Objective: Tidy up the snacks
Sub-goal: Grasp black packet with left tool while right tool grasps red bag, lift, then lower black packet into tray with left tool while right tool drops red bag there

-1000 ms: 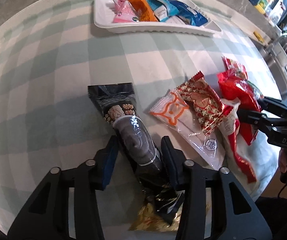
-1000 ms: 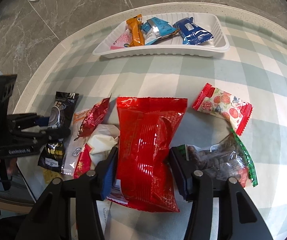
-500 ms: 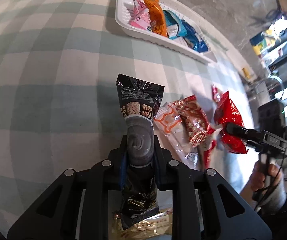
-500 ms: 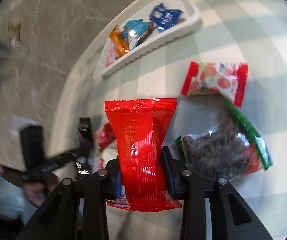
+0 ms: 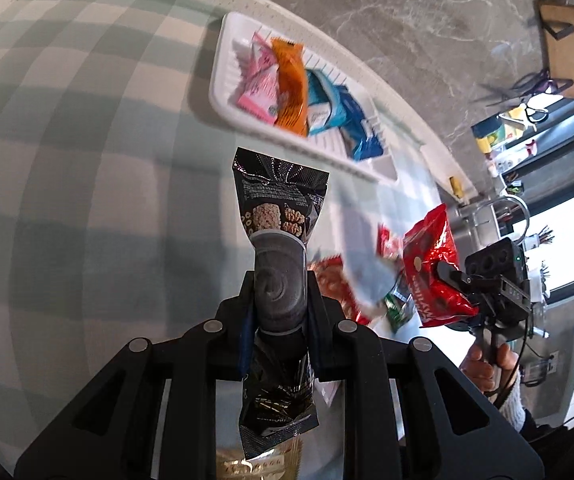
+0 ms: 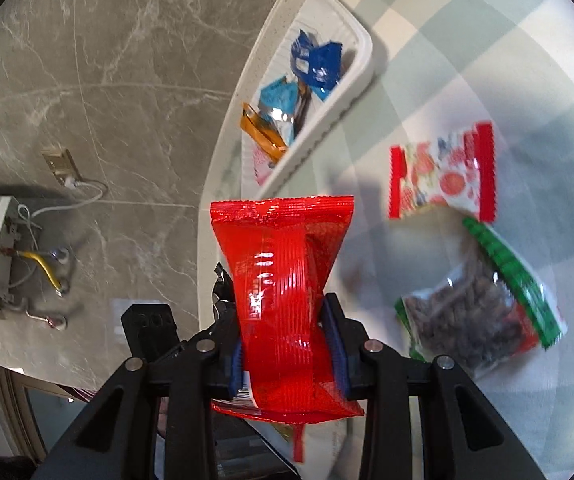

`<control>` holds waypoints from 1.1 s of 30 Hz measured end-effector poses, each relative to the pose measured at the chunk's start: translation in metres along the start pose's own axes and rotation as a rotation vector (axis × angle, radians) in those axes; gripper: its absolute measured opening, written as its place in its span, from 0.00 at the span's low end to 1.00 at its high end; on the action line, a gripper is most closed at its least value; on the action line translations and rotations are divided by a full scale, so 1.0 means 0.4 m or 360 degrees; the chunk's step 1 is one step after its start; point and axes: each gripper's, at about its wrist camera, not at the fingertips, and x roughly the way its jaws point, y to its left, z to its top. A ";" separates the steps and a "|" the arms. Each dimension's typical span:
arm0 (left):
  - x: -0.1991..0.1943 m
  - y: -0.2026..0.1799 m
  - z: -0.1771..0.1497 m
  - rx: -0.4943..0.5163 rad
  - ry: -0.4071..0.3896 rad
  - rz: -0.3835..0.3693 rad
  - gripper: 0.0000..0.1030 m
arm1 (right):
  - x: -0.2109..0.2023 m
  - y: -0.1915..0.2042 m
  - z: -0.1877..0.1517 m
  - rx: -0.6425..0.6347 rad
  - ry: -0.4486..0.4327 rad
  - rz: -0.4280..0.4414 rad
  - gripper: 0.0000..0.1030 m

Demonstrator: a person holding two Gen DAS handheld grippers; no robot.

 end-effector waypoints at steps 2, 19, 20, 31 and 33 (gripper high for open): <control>0.002 -0.003 0.026 0.0002 -0.0007 -0.0002 0.19 | 0.000 0.004 0.018 0.0008 -0.0018 0.0010 0.35; 0.084 -0.021 0.337 0.0093 -0.0031 0.0079 0.19 | 0.043 0.067 0.264 -0.0066 -0.0161 -0.0080 0.35; 0.093 -0.018 0.353 0.0094 -0.0030 0.0085 0.19 | 0.049 0.069 0.282 -0.0069 -0.0167 -0.0093 0.35; 0.194 0.008 0.512 0.0125 -0.0020 0.0192 0.19 | 0.108 0.079 0.460 -0.0191 -0.0203 -0.0344 0.36; 0.211 0.006 0.526 0.0149 -0.0021 0.0224 0.19 | 0.121 0.086 0.485 -0.0244 -0.0205 -0.0421 0.36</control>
